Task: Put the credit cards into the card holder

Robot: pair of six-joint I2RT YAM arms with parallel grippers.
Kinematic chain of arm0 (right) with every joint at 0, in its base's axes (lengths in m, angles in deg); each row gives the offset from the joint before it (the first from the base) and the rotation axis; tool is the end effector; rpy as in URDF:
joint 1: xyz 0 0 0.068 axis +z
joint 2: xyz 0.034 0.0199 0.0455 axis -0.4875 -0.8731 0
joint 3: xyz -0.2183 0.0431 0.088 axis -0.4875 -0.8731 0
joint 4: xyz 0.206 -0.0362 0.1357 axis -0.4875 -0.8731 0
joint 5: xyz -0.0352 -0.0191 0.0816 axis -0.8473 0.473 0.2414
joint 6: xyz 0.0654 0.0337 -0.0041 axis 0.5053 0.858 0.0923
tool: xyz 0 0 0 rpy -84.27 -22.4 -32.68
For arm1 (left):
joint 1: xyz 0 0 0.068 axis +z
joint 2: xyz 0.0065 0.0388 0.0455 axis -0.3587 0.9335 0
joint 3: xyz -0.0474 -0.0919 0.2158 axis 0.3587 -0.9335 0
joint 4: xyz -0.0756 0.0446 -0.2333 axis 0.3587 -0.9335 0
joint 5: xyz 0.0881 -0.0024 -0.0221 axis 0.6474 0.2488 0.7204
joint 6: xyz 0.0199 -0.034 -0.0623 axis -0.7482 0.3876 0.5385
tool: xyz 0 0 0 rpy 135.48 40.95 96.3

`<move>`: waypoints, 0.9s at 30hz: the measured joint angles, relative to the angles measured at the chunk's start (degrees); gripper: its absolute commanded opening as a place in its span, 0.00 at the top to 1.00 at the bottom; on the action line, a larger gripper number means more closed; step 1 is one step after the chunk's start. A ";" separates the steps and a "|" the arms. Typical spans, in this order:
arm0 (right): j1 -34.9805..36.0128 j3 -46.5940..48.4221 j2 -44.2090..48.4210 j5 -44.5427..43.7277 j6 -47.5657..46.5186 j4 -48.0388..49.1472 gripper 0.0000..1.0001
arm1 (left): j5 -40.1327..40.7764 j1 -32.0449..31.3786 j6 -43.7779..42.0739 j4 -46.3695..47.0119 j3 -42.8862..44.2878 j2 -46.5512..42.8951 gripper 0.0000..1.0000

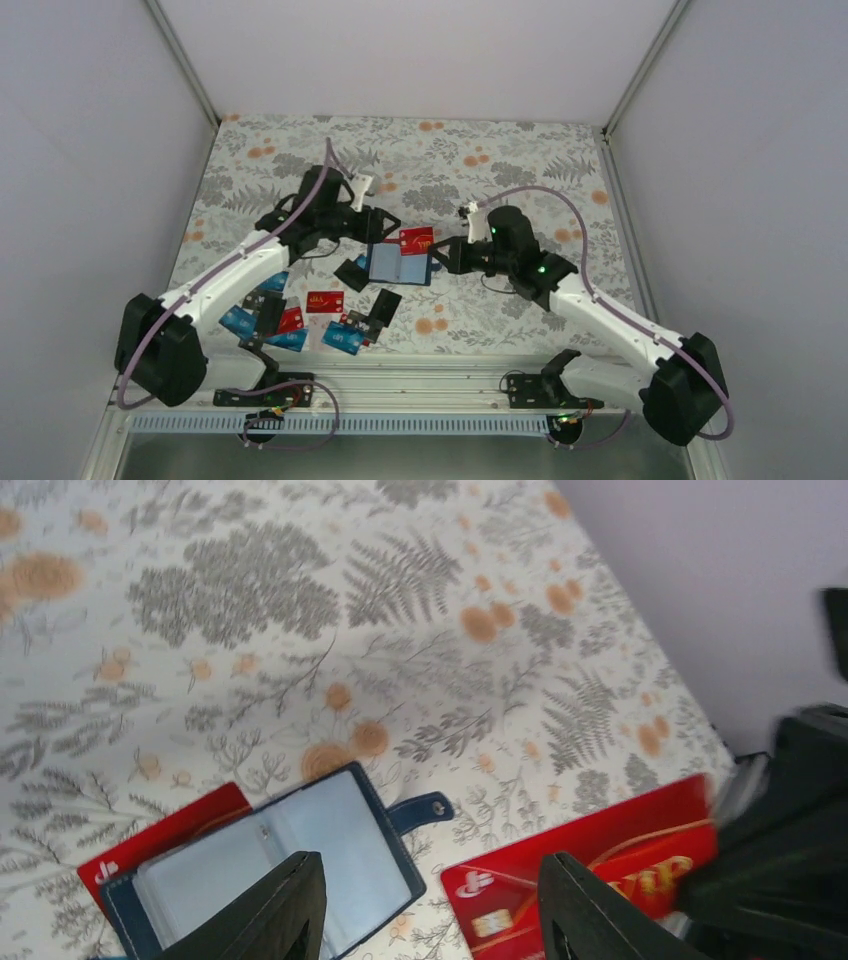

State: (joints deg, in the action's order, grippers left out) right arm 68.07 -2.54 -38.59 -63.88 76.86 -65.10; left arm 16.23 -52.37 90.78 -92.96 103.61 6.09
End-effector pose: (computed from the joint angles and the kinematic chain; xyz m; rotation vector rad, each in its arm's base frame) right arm 0.1896 0.1811 0.2204 -0.2110 2.2910 1.1602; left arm 0.2486 -0.1795 0.2299 0.4444 2.3222 -0.9150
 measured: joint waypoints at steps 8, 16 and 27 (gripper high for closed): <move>-5.53 2.75 -8.79 21.27 -18.08 0.22 0.96 | -11.54 6.12 -6.62 -1.33 0.07 -9.53 0.44; -5.66 3.76 -10.91 33.73 -24.48 4.28 0.96 | -19.23 6.19 -13.14 -8.52 4.31 -11.19 0.44; -5.73 9.92 -11.76 43.50 -31.41 5.25 0.96 | -26.32 5.14 -15.52 -12.00 4.31 -14.38 0.48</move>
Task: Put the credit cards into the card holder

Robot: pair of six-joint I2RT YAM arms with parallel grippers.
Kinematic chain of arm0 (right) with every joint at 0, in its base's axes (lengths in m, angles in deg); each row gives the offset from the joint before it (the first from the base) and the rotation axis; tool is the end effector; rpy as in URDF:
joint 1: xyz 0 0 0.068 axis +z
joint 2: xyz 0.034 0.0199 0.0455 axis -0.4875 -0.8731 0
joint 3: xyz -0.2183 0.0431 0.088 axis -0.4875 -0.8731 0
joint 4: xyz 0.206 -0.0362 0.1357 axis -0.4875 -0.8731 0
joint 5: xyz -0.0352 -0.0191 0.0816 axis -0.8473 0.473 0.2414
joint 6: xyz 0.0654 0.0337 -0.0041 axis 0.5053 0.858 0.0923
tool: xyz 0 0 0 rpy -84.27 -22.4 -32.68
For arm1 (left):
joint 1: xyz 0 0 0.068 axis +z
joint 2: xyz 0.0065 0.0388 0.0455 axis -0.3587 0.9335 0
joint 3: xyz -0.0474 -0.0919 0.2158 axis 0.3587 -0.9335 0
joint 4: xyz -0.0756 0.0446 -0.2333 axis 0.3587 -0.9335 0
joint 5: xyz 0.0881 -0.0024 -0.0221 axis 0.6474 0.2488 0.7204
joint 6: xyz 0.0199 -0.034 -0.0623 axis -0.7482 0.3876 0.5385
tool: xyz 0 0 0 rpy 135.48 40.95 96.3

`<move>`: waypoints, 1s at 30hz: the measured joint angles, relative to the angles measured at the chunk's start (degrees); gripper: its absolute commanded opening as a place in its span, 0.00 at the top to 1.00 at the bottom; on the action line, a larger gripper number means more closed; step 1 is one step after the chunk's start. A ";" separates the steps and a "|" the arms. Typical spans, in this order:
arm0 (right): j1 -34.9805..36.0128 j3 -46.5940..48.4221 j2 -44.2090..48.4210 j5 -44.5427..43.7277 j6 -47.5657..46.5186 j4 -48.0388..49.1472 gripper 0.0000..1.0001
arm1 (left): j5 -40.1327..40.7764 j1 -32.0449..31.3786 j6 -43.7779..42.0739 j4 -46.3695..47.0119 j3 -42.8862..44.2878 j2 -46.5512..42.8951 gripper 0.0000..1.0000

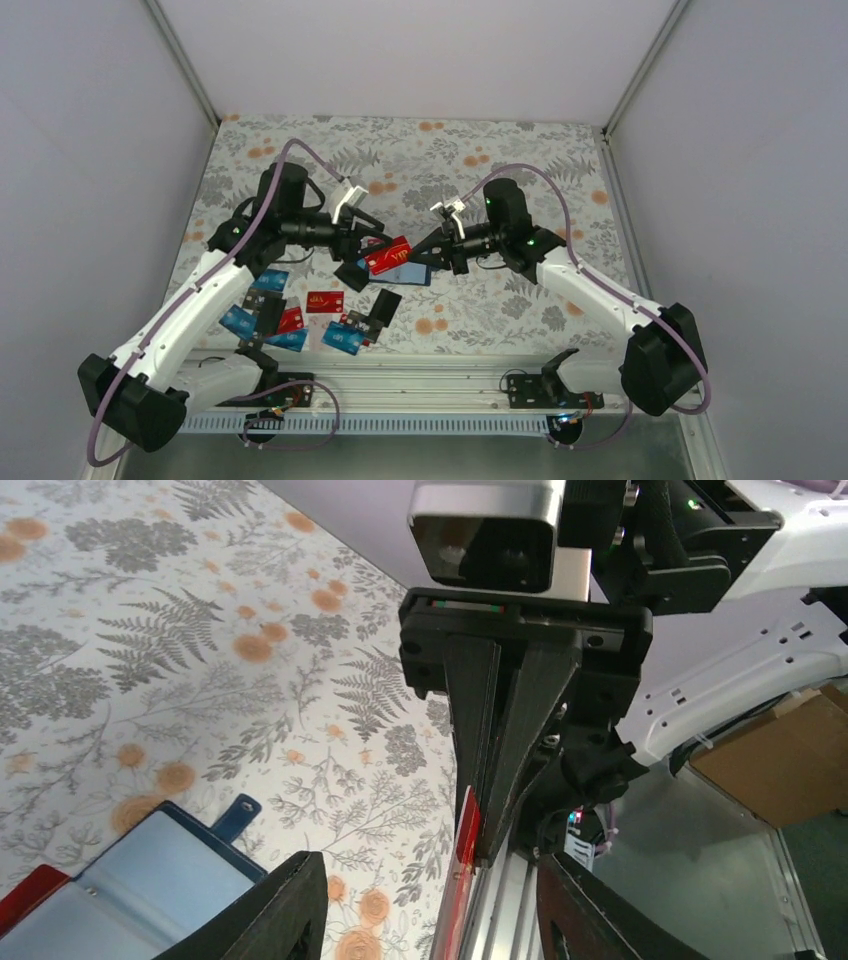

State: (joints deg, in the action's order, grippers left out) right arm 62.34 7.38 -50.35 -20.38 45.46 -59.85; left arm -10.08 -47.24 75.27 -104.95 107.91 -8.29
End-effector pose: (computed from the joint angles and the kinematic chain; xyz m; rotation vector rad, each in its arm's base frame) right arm 0.2038 0.1996 0.2518 -1.1521 1.7601 1.5820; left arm 0.1966 -0.1488 0.3084 0.8993 1.9640 -1.2318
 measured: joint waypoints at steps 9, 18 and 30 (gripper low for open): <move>-0.04 2.80 -0.13 2.84 -3.17 -2.64 0.96 | -0.02 -2.84 0.09 -0.74 -1.31 -1.07 0.69; -0.04 3.61 -0.22 3.82 -4.81 -5.05 0.96 | -0.02 -3.54 0.35 -0.63 -2.47 -2.60 0.97; -0.24 7.17 -0.63 -3.56 2.47 -2.19 0.25 | 5.92 -4.00 7.74 6.38 -4.79 -3.91 0.98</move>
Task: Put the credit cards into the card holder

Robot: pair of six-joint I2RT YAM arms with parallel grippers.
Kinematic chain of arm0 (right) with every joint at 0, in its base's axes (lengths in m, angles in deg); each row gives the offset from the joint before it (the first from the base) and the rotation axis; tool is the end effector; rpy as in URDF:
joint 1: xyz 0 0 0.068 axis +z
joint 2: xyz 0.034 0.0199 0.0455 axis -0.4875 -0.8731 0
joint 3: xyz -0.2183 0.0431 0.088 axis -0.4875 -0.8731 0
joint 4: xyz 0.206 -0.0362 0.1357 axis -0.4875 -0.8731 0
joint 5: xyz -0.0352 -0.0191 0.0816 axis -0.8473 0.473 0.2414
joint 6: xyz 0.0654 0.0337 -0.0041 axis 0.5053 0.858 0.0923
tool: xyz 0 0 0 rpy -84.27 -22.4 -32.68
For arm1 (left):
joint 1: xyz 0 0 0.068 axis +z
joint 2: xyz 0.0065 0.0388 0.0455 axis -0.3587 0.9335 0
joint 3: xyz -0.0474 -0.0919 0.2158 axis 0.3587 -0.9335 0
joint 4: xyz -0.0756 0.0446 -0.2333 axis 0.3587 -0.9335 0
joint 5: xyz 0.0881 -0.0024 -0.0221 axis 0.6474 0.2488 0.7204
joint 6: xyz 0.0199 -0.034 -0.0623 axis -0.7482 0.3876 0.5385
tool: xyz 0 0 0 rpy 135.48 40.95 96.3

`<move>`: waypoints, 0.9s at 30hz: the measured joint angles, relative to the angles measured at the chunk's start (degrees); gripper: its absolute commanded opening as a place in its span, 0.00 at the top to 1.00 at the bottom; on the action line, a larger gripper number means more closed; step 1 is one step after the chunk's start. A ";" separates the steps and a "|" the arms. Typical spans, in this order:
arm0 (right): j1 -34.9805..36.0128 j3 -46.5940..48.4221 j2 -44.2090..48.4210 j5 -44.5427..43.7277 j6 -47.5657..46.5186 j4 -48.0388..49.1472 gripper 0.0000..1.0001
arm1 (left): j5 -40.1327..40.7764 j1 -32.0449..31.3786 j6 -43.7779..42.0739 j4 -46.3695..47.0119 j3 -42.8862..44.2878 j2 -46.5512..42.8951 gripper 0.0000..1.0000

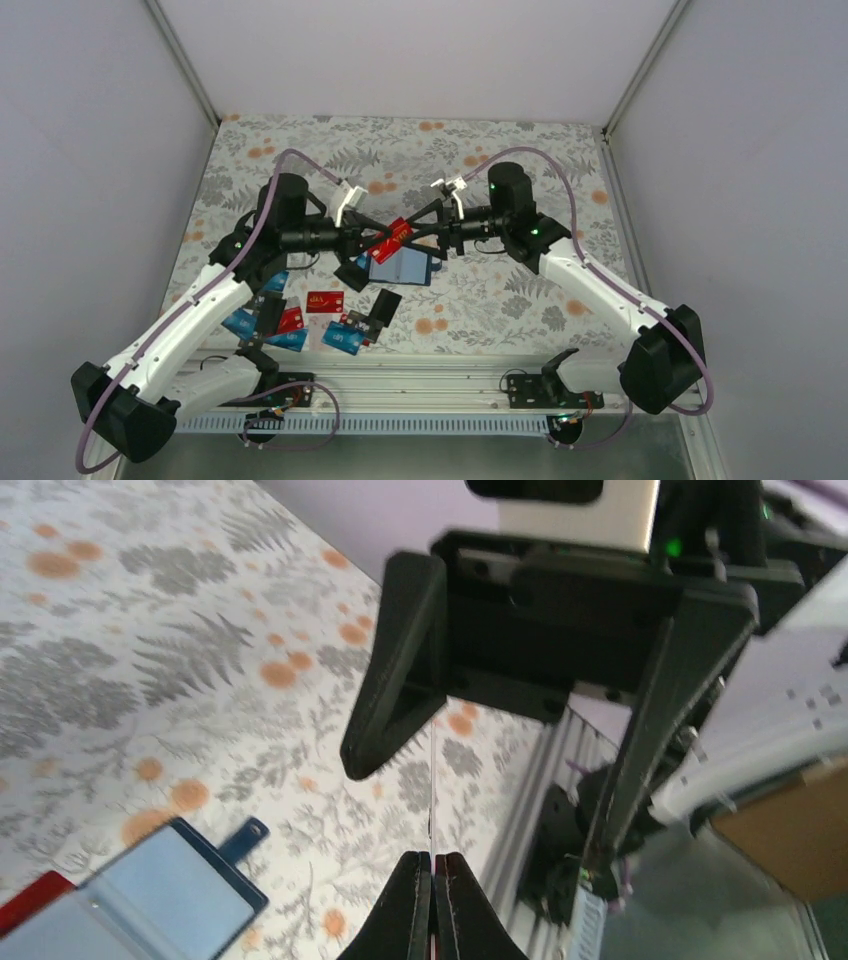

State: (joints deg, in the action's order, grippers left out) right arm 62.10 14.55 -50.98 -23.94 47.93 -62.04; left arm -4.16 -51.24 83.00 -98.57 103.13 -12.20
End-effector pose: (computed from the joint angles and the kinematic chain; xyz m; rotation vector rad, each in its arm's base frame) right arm 0.2150 0.2033 0.2854 -1.0946 1.7442 1.5220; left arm 0.1852 -0.1567 0.3044 0.8081 1.9698 -1.2264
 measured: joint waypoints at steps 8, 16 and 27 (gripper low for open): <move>-0.09 -0.17 0.66 -8.28 14.12 10.78 0.31 | 6.60 -0.02 13.40 16.22 -0.57 1.27 0.98; -0.24 -0.96 0.90 -8.90 24.79 22.10 0.72 | 6.45 -0.02 20.61 26.97 -0.57 2.62 0.98; -0.52 -0.72 0.76 -7.19 29.79 27.69 0.96 | 5.11 0.00 23.50 31.45 -0.57 2.60 0.84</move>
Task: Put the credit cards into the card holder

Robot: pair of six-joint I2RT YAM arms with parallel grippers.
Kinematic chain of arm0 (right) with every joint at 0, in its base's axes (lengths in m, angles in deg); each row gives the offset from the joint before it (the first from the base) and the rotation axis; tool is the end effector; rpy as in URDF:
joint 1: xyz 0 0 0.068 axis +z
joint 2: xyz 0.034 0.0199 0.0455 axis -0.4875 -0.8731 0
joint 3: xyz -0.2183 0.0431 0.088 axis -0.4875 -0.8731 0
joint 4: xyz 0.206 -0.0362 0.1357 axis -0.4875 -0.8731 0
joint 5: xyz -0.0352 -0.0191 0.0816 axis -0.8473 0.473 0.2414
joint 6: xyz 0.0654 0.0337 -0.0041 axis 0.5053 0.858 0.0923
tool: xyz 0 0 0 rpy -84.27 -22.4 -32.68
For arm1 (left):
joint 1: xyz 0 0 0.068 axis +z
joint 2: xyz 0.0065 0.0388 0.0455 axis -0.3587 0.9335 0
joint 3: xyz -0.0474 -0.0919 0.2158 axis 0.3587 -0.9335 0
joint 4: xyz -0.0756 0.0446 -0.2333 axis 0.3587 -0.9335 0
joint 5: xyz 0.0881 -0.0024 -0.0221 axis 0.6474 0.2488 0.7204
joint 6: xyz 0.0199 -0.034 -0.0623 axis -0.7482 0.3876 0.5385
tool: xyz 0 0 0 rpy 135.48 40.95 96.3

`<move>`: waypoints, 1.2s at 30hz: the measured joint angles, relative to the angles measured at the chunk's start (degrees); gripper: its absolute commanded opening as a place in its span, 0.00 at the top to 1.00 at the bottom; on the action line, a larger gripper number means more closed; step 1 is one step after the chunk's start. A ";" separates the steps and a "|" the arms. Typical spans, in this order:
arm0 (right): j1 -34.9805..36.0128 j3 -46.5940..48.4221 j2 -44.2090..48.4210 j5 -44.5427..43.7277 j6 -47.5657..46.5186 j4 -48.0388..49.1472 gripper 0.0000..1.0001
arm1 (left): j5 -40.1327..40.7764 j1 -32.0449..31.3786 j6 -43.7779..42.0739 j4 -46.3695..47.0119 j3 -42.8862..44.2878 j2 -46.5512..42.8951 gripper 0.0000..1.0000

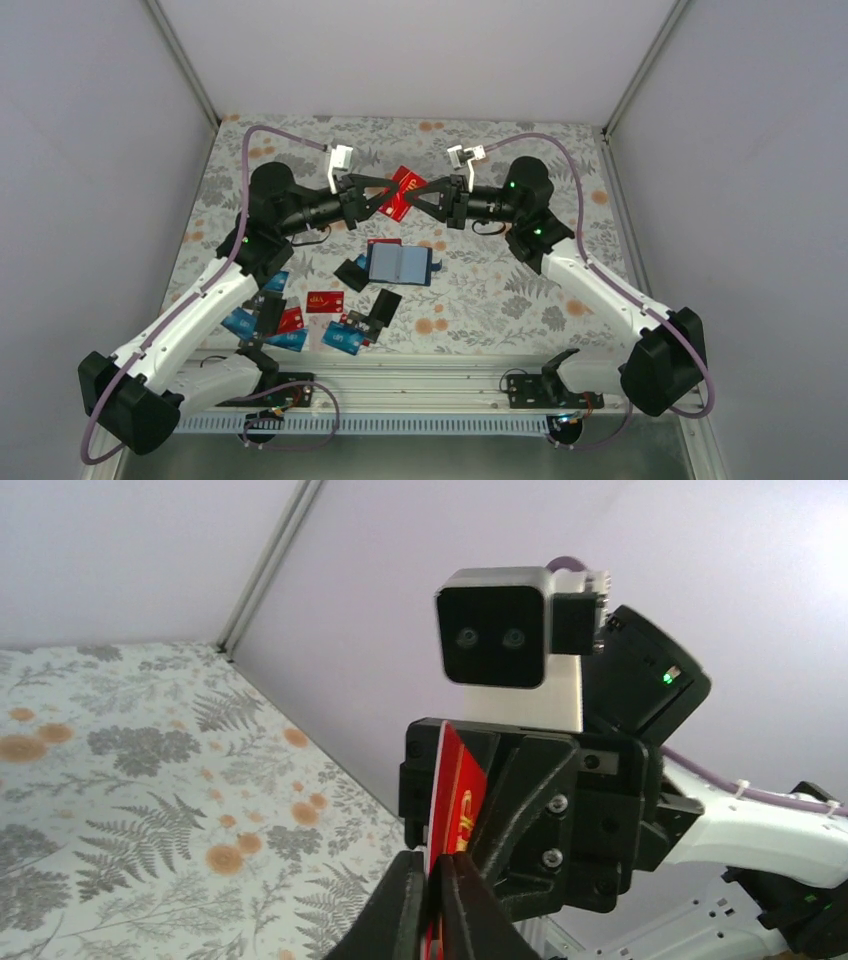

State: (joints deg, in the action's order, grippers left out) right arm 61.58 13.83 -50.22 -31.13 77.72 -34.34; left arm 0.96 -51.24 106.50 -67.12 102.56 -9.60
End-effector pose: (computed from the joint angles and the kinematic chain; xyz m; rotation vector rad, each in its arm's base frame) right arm 0.2284 0.2037 0.3347 -0.7392 1.6222 1.6544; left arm 0.2115 -0.1672 0.3533 0.4909 1.6730 -1.3948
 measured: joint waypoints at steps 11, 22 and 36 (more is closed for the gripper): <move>-0.26 7.82 -0.72 3.26 -20.09 -19.04 0.96 | -0.96 -0.11 -14.95 -21.81 9.25 -1.03 0.54; -0.31 10.19 -1.79 12.31 -33.44 -31.34 0.96 | -4.02 -0.11 -25.79 -31.74 10.93 -2.93 0.70; -0.31 10.19 -1.66 14.43 -35.43 -32.26 0.95 | -9.22 -0.11 -29.88 -34.60 10.78 -0.98 0.98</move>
State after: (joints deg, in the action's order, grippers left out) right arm 61.27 24.02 -51.88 -16.71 42.29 -66.61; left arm -8.27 -51.35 76.62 -101.72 113.34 -10.58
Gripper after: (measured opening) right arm 0.044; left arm 0.037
